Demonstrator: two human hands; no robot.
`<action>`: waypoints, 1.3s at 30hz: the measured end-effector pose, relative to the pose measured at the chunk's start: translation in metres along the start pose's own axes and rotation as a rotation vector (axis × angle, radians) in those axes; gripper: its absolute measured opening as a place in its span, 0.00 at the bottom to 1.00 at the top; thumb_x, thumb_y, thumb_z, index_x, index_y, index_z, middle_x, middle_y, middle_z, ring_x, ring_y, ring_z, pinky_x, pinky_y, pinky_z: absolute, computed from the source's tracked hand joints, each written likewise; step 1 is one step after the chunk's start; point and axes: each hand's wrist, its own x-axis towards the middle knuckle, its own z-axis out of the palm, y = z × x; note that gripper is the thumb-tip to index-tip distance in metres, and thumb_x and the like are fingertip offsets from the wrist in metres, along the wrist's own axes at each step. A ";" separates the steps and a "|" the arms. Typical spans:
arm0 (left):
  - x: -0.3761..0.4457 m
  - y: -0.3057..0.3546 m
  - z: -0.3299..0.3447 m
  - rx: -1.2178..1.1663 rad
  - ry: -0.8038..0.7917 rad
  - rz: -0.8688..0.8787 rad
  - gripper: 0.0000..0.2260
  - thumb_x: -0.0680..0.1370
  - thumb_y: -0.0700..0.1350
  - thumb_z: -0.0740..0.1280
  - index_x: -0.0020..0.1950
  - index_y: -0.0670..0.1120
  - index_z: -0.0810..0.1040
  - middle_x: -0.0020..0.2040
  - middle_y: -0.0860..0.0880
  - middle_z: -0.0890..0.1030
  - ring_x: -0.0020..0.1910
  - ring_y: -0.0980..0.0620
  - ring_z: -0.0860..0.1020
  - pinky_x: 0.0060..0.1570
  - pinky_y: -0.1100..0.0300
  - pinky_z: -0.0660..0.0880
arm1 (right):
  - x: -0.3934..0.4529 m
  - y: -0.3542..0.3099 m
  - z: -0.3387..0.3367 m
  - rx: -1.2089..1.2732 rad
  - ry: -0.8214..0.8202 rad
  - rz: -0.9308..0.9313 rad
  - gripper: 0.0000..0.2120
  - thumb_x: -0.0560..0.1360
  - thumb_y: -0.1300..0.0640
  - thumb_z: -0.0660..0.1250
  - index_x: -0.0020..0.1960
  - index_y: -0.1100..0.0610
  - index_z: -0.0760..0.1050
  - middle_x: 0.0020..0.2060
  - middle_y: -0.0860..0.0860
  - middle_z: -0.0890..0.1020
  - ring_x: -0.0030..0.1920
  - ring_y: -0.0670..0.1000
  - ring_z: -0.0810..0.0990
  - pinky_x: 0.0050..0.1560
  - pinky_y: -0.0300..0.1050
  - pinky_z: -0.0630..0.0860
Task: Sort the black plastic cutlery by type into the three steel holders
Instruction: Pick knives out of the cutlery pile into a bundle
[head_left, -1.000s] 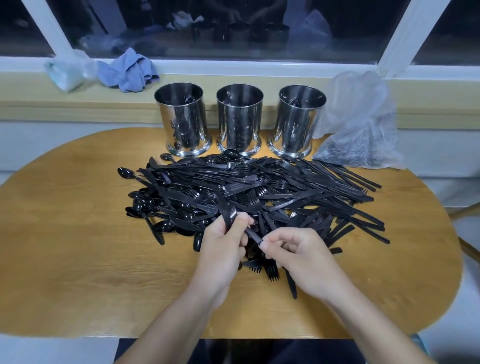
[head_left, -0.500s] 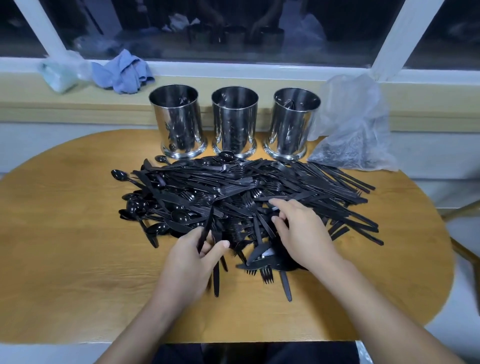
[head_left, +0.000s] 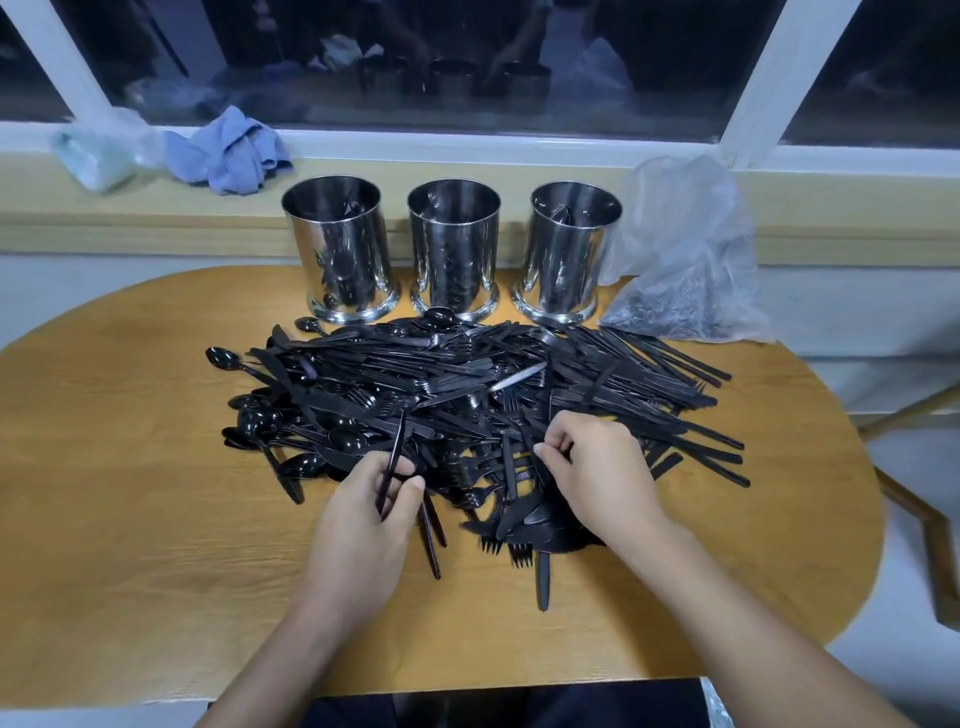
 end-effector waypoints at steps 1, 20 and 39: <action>0.000 0.001 0.000 -0.014 0.001 0.000 0.03 0.87 0.51 0.70 0.54 0.57 0.79 0.47 0.46 0.86 0.48 0.49 0.82 0.45 0.52 0.80 | 0.001 0.000 -0.001 0.055 0.007 0.040 0.12 0.80 0.48 0.76 0.42 0.47 0.77 0.33 0.43 0.80 0.35 0.44 0.79 0.38 0.45 0.79; -0.004 0.037 0.025 -0.482 -0.146 -0.190 0.17 0.90 0.53 0.63 0.50 0.43 0.78 0.39 0.48 0.73 0.38 0.50 0.69 0.37 0.58 0.69 | -0.066 -0.064 -0.014 0.806 -0.355 0.049 0.08 0.82 0.57 0.75 0.50 0.45 0.89 0.42 0.49 0.88 0.43 0.54 0.85 0.47 0.48 0.83; -0.005 -0.019 -0.025 -0.600 -0.014 -0.293 0.12 0.90 0.43 0.63 0.59 0.50 0.86 0.40 0.45 0.71 0.31 0.53 0.63 0.30 0.57 0.57 | 0.039 -0.067 0.024 0.171 -0.054 -0.094 0.11 0.83 0.45 0.72 0.62 0.48 0.85 0.51 0.41 0.82 0.42 0.40 0.75 0.51 0.43 0.76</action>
